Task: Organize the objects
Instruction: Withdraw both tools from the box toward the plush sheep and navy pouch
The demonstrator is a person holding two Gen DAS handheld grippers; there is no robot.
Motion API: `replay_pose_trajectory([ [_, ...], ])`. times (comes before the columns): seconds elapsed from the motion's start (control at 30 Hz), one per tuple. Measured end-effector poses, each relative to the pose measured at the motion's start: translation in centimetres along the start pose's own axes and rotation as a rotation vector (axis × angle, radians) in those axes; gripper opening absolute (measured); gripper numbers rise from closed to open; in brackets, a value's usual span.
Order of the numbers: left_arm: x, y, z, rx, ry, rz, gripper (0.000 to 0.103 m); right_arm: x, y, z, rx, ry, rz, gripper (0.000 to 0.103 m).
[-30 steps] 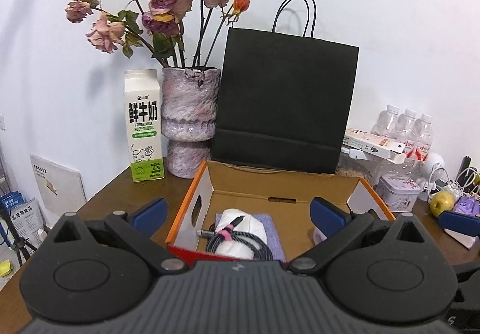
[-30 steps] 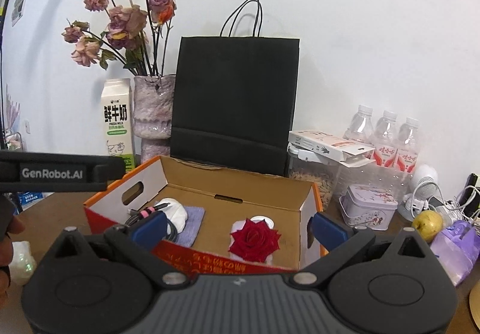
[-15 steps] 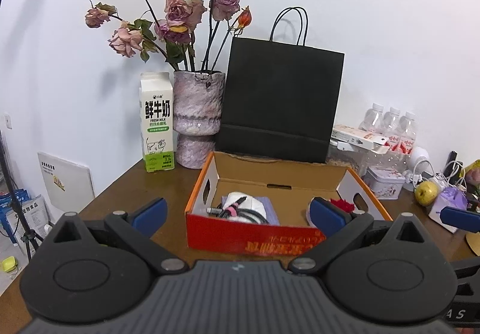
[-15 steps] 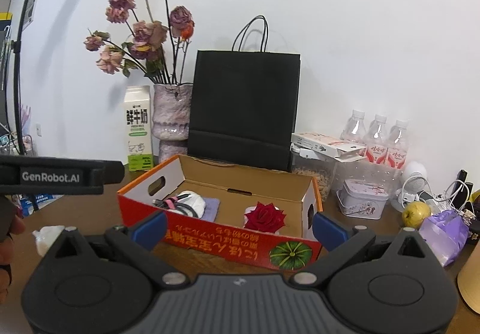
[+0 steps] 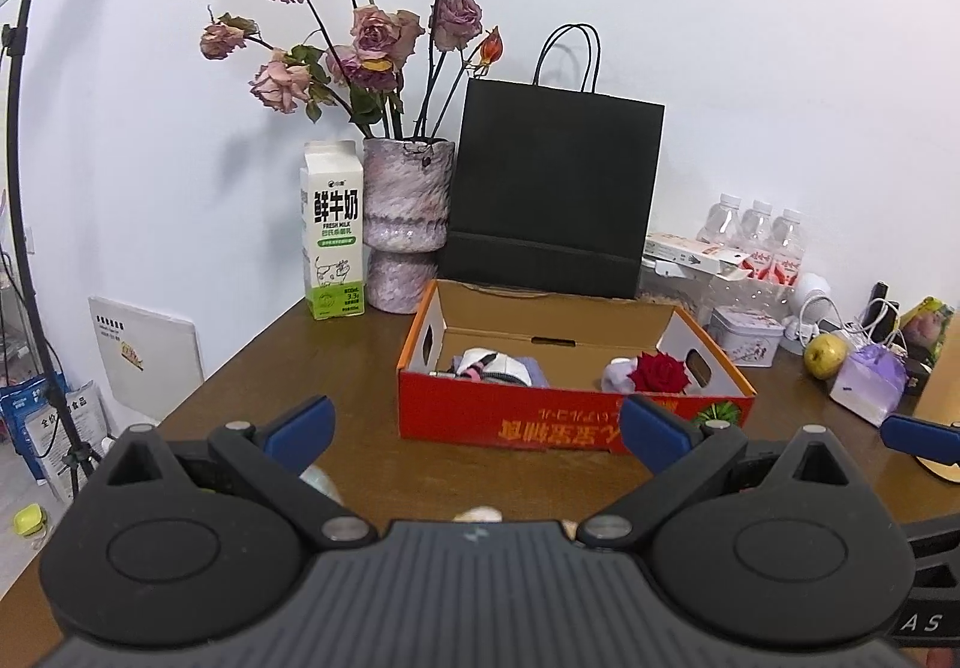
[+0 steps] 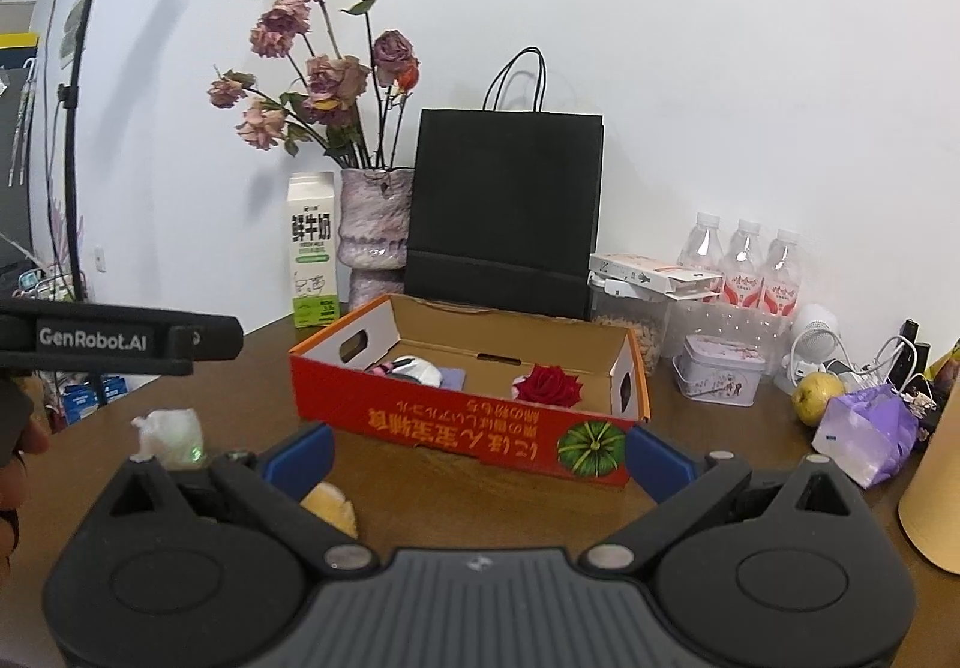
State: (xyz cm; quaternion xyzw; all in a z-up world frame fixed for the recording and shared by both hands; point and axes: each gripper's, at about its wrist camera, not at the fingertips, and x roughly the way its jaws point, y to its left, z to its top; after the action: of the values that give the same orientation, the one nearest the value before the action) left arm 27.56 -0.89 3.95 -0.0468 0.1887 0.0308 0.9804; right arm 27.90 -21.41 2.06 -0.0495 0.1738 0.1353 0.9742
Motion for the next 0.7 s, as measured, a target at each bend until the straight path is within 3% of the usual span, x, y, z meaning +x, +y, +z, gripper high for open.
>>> replay_pose_trajectory([
  [0.3, -2.7, 0.7, -2.6, 0.0, 0.052, -0.002, 0.103, -2.8, 0.6, -3.3, -0.018, 0.051, 0.017, 0.103],
  [0.7, -3.9, 1.0, -6.4, 0.037, 0.139, 0.014, 0.103, -3.6, 0.6, -7.4, -0.051, 0.161, 0.052, 0.103],
])
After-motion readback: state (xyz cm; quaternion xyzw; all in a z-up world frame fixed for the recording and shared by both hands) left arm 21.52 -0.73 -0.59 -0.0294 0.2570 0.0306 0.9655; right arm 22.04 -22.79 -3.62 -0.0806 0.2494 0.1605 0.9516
